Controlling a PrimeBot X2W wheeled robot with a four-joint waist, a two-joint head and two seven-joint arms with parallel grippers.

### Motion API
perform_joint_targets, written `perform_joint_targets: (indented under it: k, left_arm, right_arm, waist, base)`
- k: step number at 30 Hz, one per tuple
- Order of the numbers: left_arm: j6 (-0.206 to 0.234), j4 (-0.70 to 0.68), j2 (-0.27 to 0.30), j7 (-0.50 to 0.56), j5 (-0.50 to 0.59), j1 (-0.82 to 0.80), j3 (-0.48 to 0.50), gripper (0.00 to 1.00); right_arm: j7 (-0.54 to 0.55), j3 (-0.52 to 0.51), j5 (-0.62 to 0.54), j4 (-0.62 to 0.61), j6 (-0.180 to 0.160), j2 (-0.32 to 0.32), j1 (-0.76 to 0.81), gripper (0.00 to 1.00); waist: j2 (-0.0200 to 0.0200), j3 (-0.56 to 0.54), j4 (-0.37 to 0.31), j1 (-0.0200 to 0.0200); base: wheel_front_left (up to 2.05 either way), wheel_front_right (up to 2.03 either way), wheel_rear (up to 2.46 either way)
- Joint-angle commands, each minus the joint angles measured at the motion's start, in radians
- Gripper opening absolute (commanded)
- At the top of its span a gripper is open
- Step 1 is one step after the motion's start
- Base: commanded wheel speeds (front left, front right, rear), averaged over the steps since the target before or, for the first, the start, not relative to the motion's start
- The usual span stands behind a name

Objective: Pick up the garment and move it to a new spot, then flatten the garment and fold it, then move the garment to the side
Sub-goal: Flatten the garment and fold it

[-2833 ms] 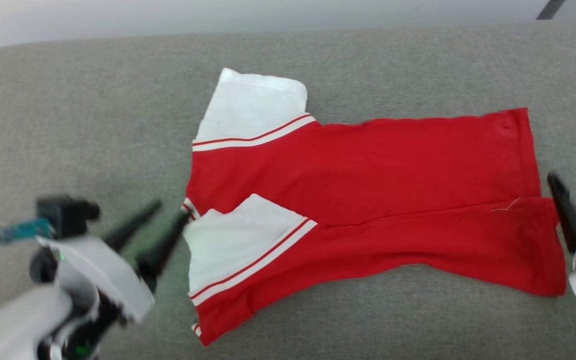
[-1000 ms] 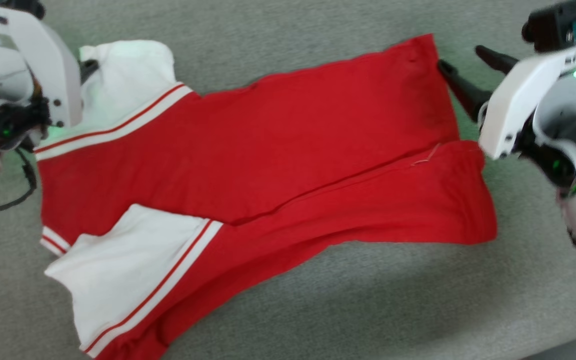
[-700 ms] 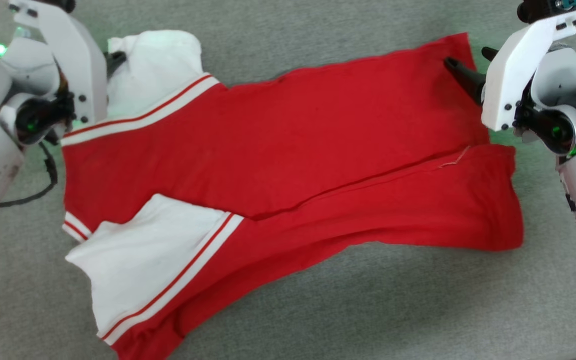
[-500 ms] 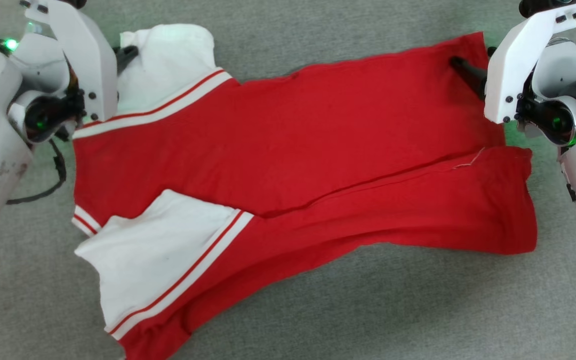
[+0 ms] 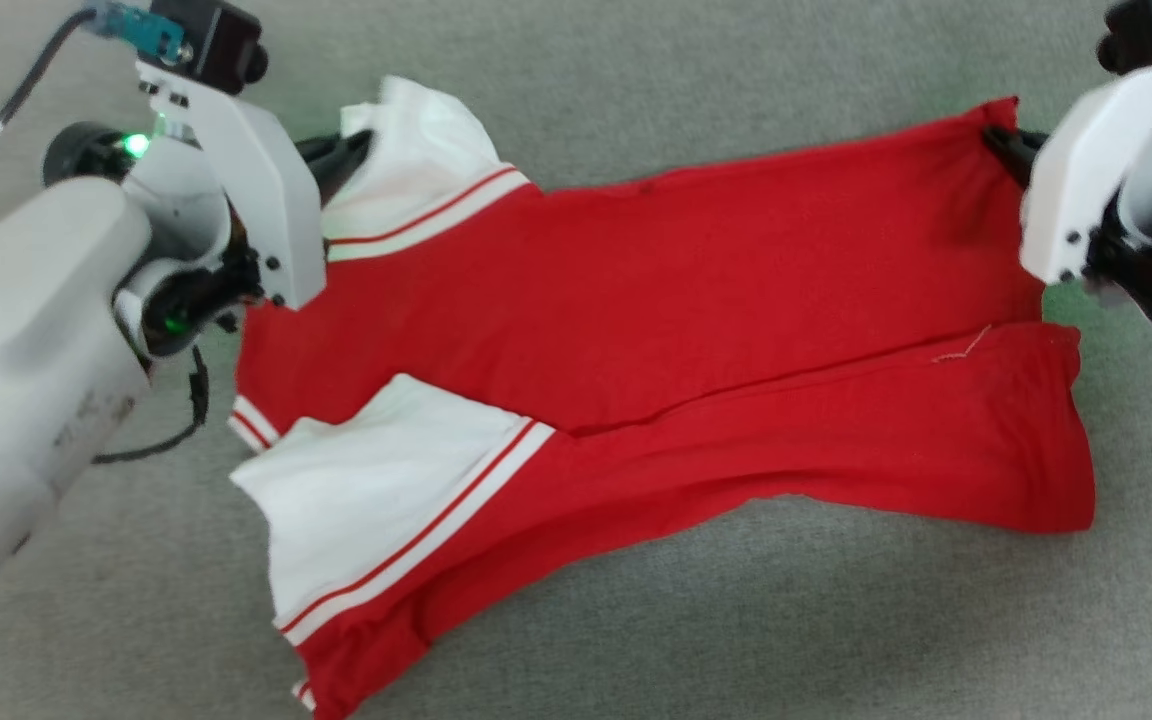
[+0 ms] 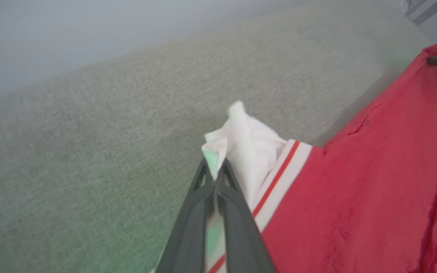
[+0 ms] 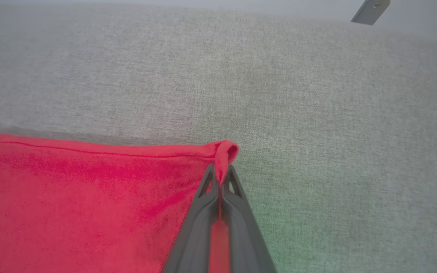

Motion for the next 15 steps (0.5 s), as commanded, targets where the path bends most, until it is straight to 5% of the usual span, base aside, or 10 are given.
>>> perform_joint_targets:
  k: [1, 9, 15]
  left_arm:
    - [-0.002, -0.042, 0.014, -0.043, -0.008, 0.027, -0.002, 0.0]
    - [-0.002, -0.304, 0.116, -0.197, -0.018, 0.127, -0.016, 0.0]
    - [-0.002, -0.527, 0.258, -0.307, -0.008, 0.297, -0.026, 0.0]
  right_arm:
    - [-0.012, 0.015, 0.022, -0.035, -0.001, -0.032, 0.038, 0.0]
    - [-0.013, 0.043, 0.077, -0.23, -0.001, -0.174, 0.208, 0.0]
    - [0.001, -0.036, 0.087, -0.412, -0.001, -0.267, 0.421, 0.0]
  waist:
    - [-0.0001, -0.061, 0.052, 0.0]
    - [-0.0001, -0.132, 0.104, 0.0]
    - [-0.0001, -0.163, 0.13, 0.0]
  base:
    - [0.0, 0.0, 0.0]
    - [0.0, 0.0, 0.0]
    - [0.0, 0.0, 0.0]
